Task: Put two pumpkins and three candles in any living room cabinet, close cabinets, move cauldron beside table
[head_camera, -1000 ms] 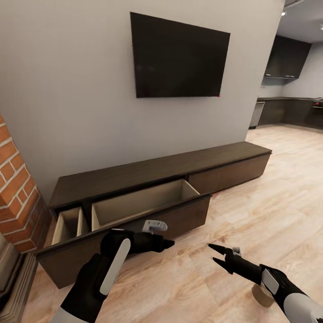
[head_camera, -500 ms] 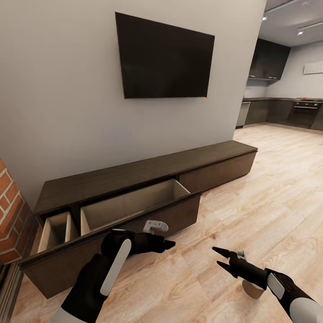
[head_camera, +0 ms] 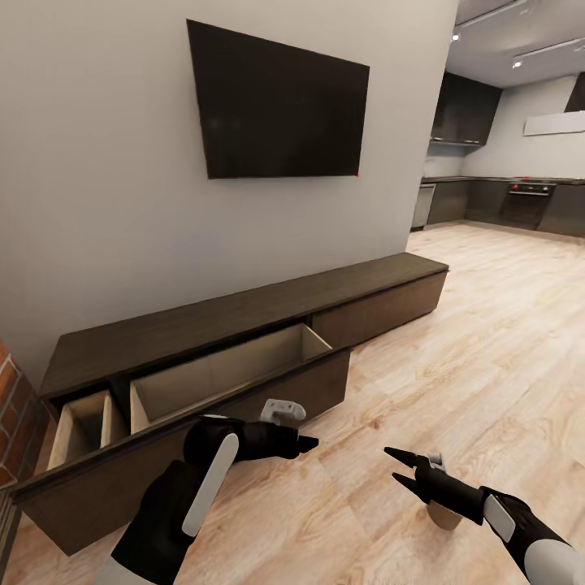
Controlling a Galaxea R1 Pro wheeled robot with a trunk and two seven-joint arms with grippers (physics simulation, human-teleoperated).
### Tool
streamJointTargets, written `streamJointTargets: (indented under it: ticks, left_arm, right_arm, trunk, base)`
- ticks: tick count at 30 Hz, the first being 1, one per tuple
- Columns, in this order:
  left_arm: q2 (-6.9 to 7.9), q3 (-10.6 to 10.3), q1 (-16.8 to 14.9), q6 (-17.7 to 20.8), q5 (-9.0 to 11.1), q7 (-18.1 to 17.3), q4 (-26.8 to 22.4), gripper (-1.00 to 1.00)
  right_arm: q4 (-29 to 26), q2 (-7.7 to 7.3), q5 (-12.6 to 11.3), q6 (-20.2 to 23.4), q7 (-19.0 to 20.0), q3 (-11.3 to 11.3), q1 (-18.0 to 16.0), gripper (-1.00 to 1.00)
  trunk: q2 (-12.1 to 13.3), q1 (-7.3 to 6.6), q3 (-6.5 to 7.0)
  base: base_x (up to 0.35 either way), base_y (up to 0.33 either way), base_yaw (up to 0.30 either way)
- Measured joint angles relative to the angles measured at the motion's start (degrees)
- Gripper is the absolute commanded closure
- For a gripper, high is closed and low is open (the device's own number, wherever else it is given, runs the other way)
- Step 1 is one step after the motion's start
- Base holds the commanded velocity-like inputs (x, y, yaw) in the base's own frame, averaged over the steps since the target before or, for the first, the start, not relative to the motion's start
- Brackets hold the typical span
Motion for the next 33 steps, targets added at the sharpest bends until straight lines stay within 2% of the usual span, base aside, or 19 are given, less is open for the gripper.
streamJointTargets:
  ticks: [17,23,26,29,33]
  left_arm:
    - [0.02,0.0,0.0,0.0,0.0,0.0,0.0,-1.0]
    - [0.02,0.0,0.0,0.0,-0.1,0.1,0.0,-1.0]
    - [0.02,0.1,0.0,0.0,-0.1,0.3,0.0,-1.0]
    - [0.0,0.3,0.0,0.0,-0.2,1.2,0.6,-1.0]
    - [-0.06,0.7,-0.5,0.0,-0.5,6.2,5.2,-1.0]
  right_arm:
    - [0.0,-0.1,0.1,0.0,0.0,-0.1,0.0,-1.0]
    - [0.2,-0.97,0.0,0.0,-0.1,-0.3,0.1,-1.0]
    - [0.2,-1.34,0.0,-0.1,-0.1,-1.5,0.1,-1.0]
    - [0.2,-1.46,0.1,-0.1,-0.1,-2.3,0.1,-1.0]
    - [0.0,-1.48,0.3,-1.0,-0.8,-2.7,0.1,-1.0]
  trunk:
    - [0.0,0.0,0.0]
    - [0.0,0.0,0.0]
    - [0.0,0.0,0.0]
    - [0.0,0.0,0.0]
    - [0.0,0.0,0.0]
  base:
    - [0.0,0.0,-0.267]
    - [0.0,0.0,-0.103]
    - [0.0,0.0,-0.023]
    - [0.0,0.0,-0.009]
    - [0.0,0.0,-0.003]
